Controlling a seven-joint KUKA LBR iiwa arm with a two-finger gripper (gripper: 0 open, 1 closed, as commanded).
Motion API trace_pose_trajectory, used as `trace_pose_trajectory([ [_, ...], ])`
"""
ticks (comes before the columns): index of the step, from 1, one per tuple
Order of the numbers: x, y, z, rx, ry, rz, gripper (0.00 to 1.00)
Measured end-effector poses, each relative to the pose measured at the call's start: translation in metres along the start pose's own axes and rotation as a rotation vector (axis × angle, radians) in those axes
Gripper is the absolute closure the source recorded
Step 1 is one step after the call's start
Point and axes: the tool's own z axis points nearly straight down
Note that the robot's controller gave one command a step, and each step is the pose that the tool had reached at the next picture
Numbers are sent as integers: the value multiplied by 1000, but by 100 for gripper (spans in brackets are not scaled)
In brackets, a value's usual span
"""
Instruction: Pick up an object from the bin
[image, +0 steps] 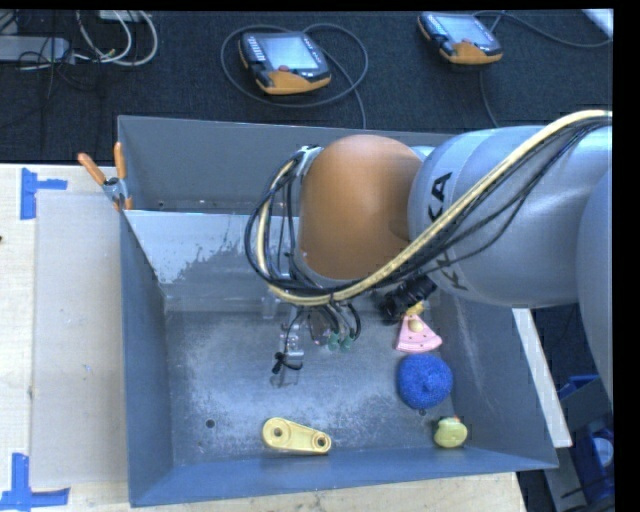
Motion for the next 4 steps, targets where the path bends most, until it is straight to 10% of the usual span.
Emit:
trace_pose_trajectory([
  [1,-19,-107,-125,2,-10,-67,0],
  [2,-35,-114,-64,3,-6,-393,0],
  [3,-11,-136,-168,7,-16,-502,0],
  [4,37,-56,-102,4,-10,-637,0],
])
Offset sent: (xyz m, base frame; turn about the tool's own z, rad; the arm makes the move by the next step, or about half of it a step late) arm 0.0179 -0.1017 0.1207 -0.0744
